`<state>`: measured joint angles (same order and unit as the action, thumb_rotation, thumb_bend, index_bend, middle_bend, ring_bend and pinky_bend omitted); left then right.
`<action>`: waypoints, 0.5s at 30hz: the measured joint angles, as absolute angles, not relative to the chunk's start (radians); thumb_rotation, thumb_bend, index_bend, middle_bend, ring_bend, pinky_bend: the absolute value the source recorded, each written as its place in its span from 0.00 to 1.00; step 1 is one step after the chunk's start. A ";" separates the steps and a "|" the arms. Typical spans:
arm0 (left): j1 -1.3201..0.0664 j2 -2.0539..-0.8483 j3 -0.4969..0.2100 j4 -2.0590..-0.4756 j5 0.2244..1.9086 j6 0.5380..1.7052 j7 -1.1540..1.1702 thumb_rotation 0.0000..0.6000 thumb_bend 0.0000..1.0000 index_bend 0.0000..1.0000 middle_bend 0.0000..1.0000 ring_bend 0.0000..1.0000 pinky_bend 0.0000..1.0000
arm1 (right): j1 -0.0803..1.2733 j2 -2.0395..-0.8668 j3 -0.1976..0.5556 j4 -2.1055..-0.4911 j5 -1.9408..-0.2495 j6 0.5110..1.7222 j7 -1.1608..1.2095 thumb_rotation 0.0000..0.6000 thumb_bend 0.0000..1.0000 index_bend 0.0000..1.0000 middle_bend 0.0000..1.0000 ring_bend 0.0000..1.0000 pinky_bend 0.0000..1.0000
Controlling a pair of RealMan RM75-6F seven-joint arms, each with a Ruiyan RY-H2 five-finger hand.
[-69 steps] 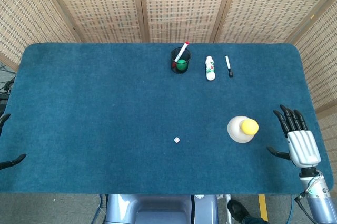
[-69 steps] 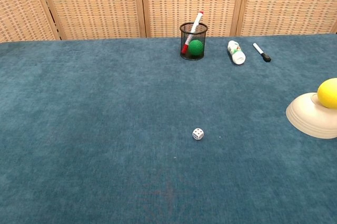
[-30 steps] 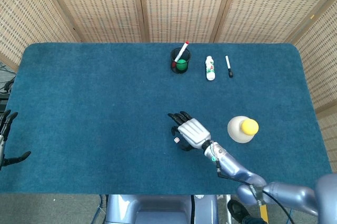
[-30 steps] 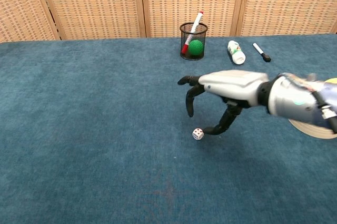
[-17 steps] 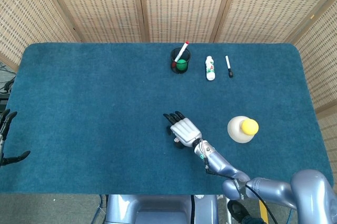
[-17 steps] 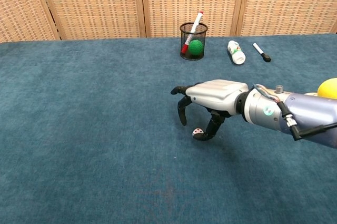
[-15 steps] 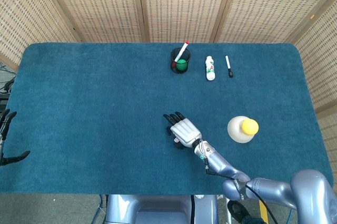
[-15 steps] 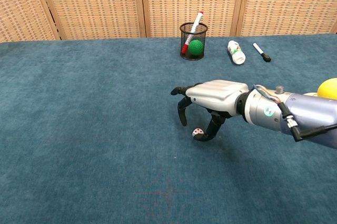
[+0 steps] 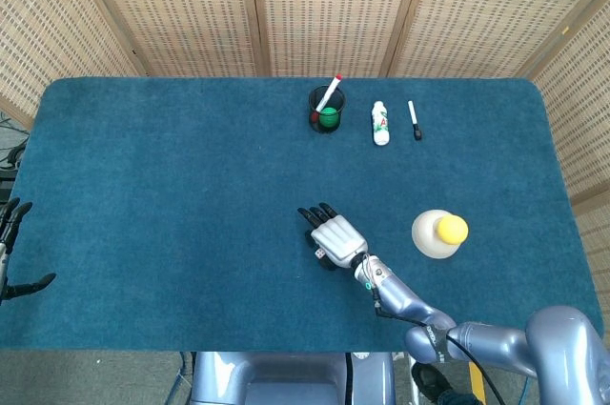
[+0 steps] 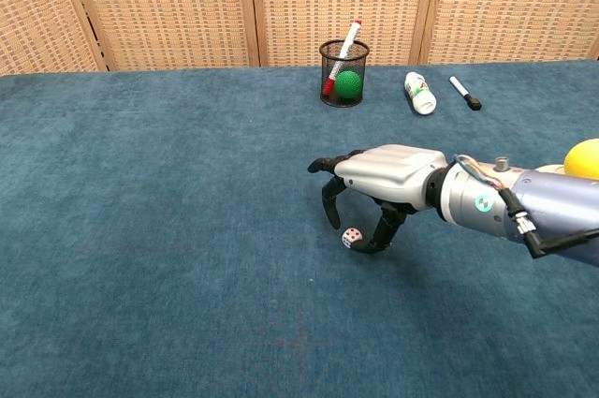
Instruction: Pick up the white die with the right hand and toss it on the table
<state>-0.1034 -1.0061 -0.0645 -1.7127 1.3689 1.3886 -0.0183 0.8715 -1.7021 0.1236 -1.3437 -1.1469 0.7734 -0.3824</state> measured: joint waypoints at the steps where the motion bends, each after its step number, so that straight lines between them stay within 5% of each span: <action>1: -0.103 -1.006 -0.065 -1.712 1.368 1.389 -0.019 1.00 0.04 0.00 0.00 0.00 0.00 | 0.872 -1.703 0.123 -1.342 -1.147 0.773 -0.382 1.00 0.41 0.45 0.00 0.00 0.00; 15: -0.104 -1.001 -0.066 -1.712 1.366 1.386 -0.031 1.00 0.04 0.00 0.00 0.00 0.00 | 0.876 -1.693 0.134 -1.362 -1.137 0.777 -0.369 1.00 0.42 0.51 0.00 0.00 0.00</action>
